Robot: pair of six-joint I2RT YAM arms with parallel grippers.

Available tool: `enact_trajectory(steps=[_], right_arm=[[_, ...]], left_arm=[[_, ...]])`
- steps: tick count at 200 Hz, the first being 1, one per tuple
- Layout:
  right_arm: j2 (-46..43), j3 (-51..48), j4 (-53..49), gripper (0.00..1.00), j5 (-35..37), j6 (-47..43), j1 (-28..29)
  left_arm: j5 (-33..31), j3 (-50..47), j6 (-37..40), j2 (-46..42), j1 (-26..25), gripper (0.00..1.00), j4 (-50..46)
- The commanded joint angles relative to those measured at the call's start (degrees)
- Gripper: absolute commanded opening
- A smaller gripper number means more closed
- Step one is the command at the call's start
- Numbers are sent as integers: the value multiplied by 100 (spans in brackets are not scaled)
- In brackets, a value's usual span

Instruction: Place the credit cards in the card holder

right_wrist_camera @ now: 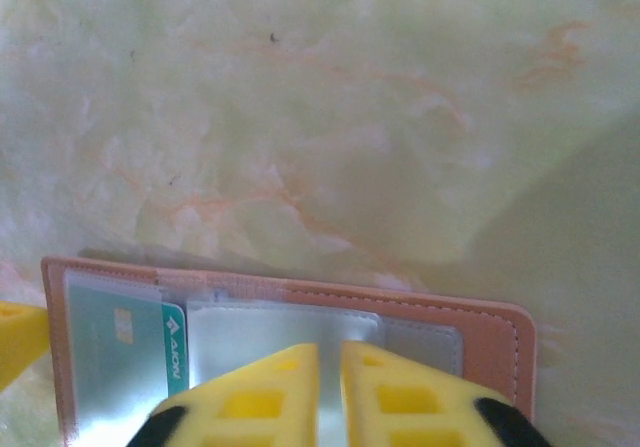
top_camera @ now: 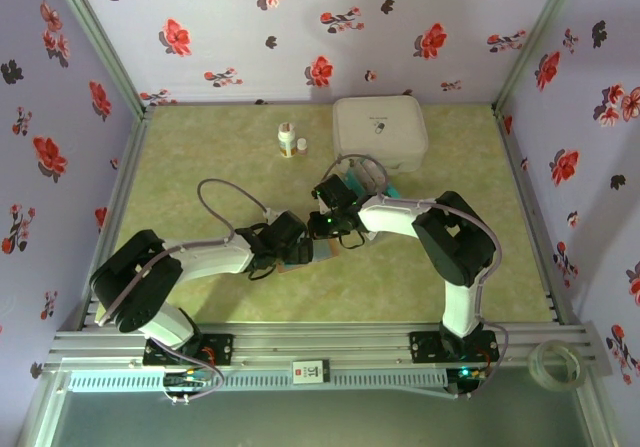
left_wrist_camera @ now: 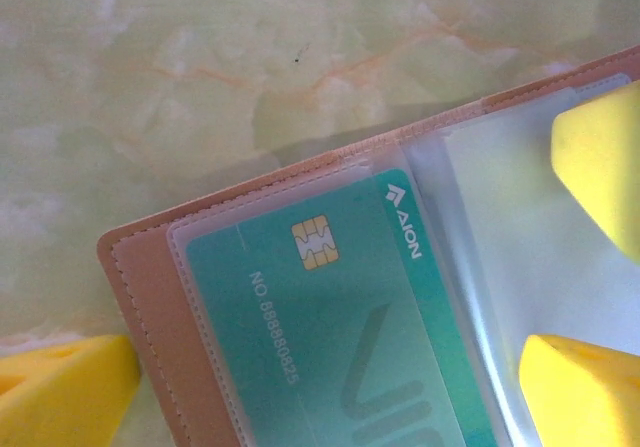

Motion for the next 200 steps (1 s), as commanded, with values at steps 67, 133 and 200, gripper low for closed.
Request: enact_trajectory(steps=[67,133,200], right_arm=[[-584,-138,-154,38,165,85,-88],[-492,-313,-56,40,154,114,-99],[-326,-419,91,41,-18,175,-96]], left_arm=[[5,-337,-76,294,-2,99,97],[1,-428,-114,274,5,100,126],[5,-468,-129,248,5,100,147]])
